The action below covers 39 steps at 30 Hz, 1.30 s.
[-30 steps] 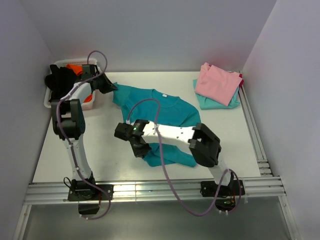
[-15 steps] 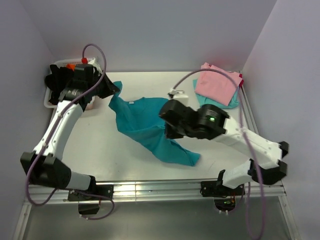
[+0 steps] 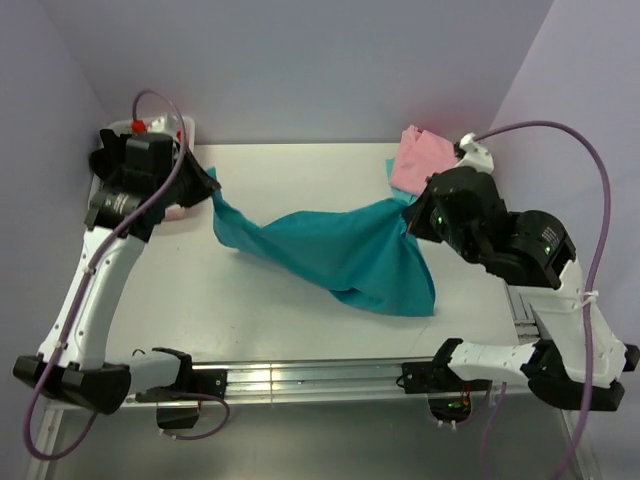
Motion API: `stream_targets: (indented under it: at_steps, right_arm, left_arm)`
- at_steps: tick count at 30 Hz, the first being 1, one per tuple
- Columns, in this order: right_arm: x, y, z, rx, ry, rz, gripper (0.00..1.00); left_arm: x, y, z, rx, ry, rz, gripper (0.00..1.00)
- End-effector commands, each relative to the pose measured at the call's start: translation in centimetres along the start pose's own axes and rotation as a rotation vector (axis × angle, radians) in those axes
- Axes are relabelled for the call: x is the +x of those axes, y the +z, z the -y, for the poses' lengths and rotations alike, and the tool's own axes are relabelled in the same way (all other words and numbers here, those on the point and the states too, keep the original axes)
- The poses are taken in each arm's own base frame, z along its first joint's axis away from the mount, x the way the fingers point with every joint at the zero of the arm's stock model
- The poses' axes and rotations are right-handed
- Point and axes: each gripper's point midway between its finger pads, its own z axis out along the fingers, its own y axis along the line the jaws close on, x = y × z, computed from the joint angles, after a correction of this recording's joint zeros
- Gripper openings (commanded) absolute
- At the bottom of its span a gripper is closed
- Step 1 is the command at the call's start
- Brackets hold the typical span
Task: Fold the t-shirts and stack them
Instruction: Flatten the tshirt out
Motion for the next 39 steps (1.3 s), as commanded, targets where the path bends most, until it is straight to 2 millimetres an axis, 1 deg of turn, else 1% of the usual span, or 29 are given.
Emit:
stream_targets:
  at_steps: [1,3,4,5,7,8,9,10,11,13,14,16,17,18,20,21,23,24,26,27,28,29,30,31,32,33,34,35,39]
  right_arm:
    - [-5.4,3.0,0.6,0.052,-0.025,0.144,0.0]
    - [-6.3,7.0,0.7,0.107,-0.087,0.124,0.0]
    - [-7.8,8.6,1.1,0.124,-0.09,0.147,0.0]
    - [-8.5,10.0,1.0,0.124,-0.098,0.146,0.0]
    - [-9.6,14.9,2.1,0.179,-0.103,0.11,0.0]
    - [-11.9,15.2,1.3,0.151,-0.086,0.144,0.0]
    - [-12.1,18.8,1.9,0.182,-0.09,0.101,0.0]
    - [-13.2,19.5,1.9,0.176,-0.081,0.101,0.0]
    - [-16.8,18.6,1.7,0.147,-0.024,0.185,0.0]
    - [-19.5,18.9,2.1,0.136,0.019,0.244,0.0]
    - [-22.2,16.9,1.8,0.108,0.032,0.325,0.0]
    - [-24.6,13.6,1.1,0.067,0.026,0.426,0.0]
    - [-24.3,13.1,1.5,0.067,0.03,0.422,0.0]
    - [-24.5,10.6,1.6,0.061,0.04,0.45,0.0]
    - [-22.3,10.8,2.6,0.081,0.033,0.394,0.0]
    - [-21.8,8.4,2.4,0.052,0.035,0.407,0.0]
    - [-18.4,9.6,3.6,0.073,0.024,0.326,0.0]
    - [-17.2,8.2,3.4,0.052,0.025,0.318,0.0]
    - [-12.5,10.6,5.4,0.094,0.019,0.199,0.0]
    - [-11.1,9.6,6.0,0.089,0.025,0.195,0.0]
    - [-7.0,11.9,7.7,0.123,0.034,0.105,0.0]
    - [-5.6,11.5,8.2,0.115,0.041,0.097,0.0]
    - [-3.5,12.3,8.8,0.116,0.051,0.052,0.0]
    - [0.9,14.2,10.0,0.12,0.069,-0.055,0.0]
    - [2.9,14.7,10.5,0.117,0.081,-0.095,0.0]
    - [4.6,15.6,11.0,0.119,0.097,-0.122,0.0]
    - [8.9,16.5,12.0,0.12,0.127,-0.232,0.0]
    - [10.5,17.0,12.3,0.114,0.139,-0.267,0.0]
    - [15.6,17.8,13.6,0.116,0.165,-0.361,0.0]
  left_arm:
    - [-5.8,0.9,1.4,-0.056,0.036,0.128,0.0]
    - [-6.8,5.2,1.4,-0.103,0.051,0.096,0.0]
    - [-9.1,5.4,2.9,-0.072,0.046,0.14,0.0]
    - [-9.1,9.2,2.3,-0.104,0.036,0.098,0.0]
    - [-12.9,10.6,5.3,0.001,0.019,0.153,0.0]
    - [-13.0,14.6,4.2,-0.016,0.0,0.116,0.0]
    - [-15.7,14.2,5.8,0.05,-0.02,0.172,0.0]
    - [-16.8,14.9,5.9,0.068,-0.031,0.185,0.0]
    - [-17.5,16.8,5.0,0.064,-0.043,0.182,0.0]
    - [-20.8,14.1,6.5,0.115,-0.037,0.288,0.0]
    - [-23.6,10.0,8.1,0.164,-0.022,0.409,0.0]
    - [-23.7,7.8,7.8,0.158,0.005,0.468,0.0]
    - [-24.9,2.2,9.7,0.228,0.02,0.566,0.0]
    - [-24.2,2.4,8.1,0.164,0.003,0.567,0.0]
    - [-23.9,-1.6,8.2,0.175,0.022,0.612,0.0]
    - [-22.6,-1.2,6.9,0.131,0.018,0.579,0.0]
    - [-21.4,-4.6,6.8,0.139,0.019,0.609,0.0]
    - [-19.2,-2.9,5.4,0.104,0.035,0.565,0.0]
    - [-16.7,-5.1,4.4,0.084,0.036,0.582,0.0]
    - [-13.4,-2.4,1.8,0.023,0.021,0.501,0.0]
    - [-11.7,-1.8,0.6,0.001,0.015,0.474,0.0]
    - [-10.4,-2.4,-0.2,0.004,0.005,0.468,0.0]
    - [-6.6,0.3,-2.9,-0.053,0.002,0.376,0.0]
    - [-4.8,1.2,-3.9,-0.061,-0.007,0.338,0.0]
    - [-3.3,1.5,-4.7,-0.062,-0.015,0.319,0.0]
    - [1.1,3.8,-7.4,-0.108,-0.041,0.217,0.0]
    - [3.0,4.6,-8.6,-0.126,-0.058,0.175,0.0]
    - [6.4,5.9,-10.6,-0.167,-0.088,0.095,0.0]
    - [12.4,7.1,-13.4,-0.223,-0.147,-0.06,0.0]
